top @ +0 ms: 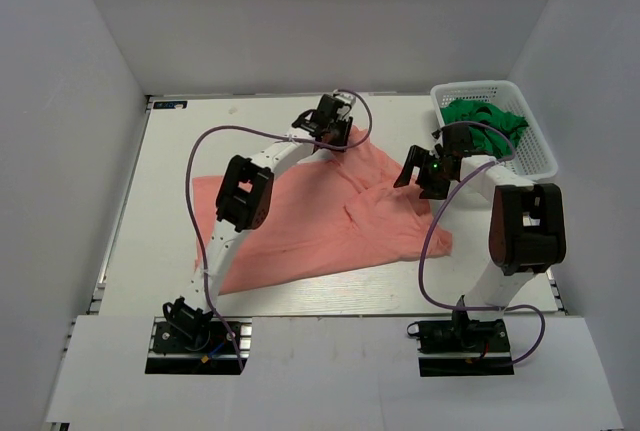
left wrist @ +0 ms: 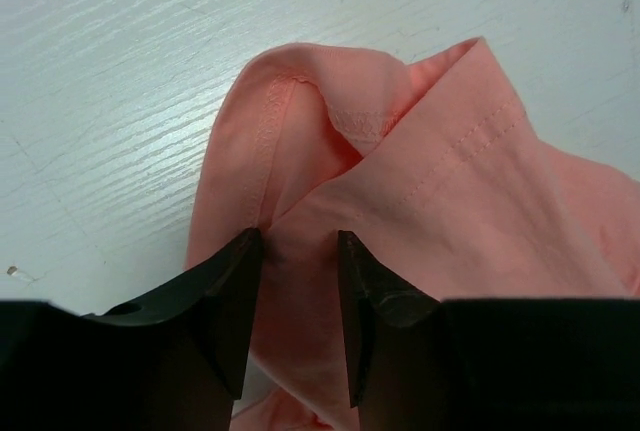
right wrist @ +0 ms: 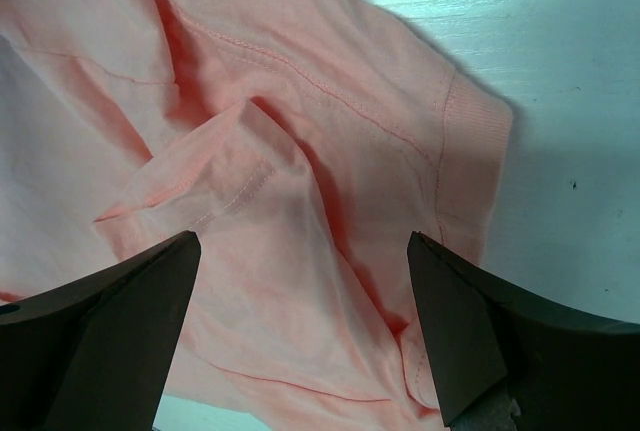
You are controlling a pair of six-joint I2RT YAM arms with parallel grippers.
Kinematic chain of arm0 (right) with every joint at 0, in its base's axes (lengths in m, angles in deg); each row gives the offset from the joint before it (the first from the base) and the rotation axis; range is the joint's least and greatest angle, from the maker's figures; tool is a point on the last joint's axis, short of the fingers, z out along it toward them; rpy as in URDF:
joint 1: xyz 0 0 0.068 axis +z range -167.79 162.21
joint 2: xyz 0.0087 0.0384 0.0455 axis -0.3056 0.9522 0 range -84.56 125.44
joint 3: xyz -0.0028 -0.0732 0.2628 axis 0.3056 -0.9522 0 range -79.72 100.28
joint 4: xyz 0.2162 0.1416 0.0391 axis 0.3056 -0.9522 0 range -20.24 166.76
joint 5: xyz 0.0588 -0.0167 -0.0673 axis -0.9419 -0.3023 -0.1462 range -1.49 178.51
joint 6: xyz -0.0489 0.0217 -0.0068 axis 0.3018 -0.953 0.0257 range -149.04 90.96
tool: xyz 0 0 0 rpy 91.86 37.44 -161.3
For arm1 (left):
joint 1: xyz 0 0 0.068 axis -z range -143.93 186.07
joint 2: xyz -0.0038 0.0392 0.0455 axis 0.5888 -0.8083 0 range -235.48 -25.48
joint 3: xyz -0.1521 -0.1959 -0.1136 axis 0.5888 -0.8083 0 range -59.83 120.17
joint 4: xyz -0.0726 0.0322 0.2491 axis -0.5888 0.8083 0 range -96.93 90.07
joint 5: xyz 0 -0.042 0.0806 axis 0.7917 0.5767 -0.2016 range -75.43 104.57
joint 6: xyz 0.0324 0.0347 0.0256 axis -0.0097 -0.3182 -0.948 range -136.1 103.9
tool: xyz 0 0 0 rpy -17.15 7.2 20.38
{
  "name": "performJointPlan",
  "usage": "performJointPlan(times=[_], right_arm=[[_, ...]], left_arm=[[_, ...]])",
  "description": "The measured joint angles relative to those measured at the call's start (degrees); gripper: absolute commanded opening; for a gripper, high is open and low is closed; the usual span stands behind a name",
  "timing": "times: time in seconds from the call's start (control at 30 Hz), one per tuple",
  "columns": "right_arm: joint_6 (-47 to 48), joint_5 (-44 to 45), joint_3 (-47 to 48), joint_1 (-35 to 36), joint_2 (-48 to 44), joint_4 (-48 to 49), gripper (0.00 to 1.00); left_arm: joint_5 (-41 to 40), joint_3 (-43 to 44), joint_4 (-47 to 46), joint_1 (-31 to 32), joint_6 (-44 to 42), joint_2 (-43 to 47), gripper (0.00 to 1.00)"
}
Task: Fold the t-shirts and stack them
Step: Grap the side of the flattened tshirt furthest away from the robot with both arms
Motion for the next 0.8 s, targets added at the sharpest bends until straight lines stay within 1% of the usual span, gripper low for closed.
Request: performJointPlan(times=[0.03,0.1,0.13,0.2,0.33,0.43,0.47,0.53,0.6,0.73,0.8], right_arm=[[0.0,0.0,0.0,0.0,0.0,0.0,0.89],[0.0,0.0,0.0,0.0,0.2,0.0,0.89],[0.0,0.0,0.0,-0.1,0.3,0.0,0.89],[-0.1,0.2,0.0,-0.1,0.4,0.0,0.89],[-0.2,0.9,0.0,-0.3,0.5,-0.1,0.89],[-0.2,1.3,0.0,-0.3,0.7,-0.1,0.88],[-0.2,1.4,0.0,-0.3,0.9,-0.1,0.85],[-0.2,1.8,-0.1,-0.3,1.2,-0.1,0.85],[-0.3,2.2,-0.2,-0.3,1.4,0.0,0.85],[-0.6,3.0,-0.7,-0.4,2.0,0.0,0.85],[-0.6,3.1,-0.7,-0.3,2.1,0.0,0.85]], left_arm=[[-0.5,-0.3,-0.1,0.1,-0.5,0.1,0.39],[-1.4,-0.8,-0.2,0.4,-1.2,0.3,0.31],[-1.8,-1.1,-0.3,0.5,-1.8,0.4,0.14],[-2.7,-1.4,-0.4,0.8,-2.4,0.6,0.0],[-6.0,-1.7,-0.5,1.9,-3.6,0.8,0.0],[-8.5,-1.7,-0.4,2.3,-3.3,0.8,0.0],[-9.0,-1.4,-0.2,2.4,-3.2,0.8,0.0],[-9.2,-1.1,0.2,2.4,-2.9,0.8,0.0],[-8.2,-0.5,0.2,2.1,-2.7,0.8,0.0],[-1.1,-0.8,-4.0,1.6,-3.4,2.3,0.0],[2.6,-4.3,-8.2,1.3,-4.4,5.7,0.0]])
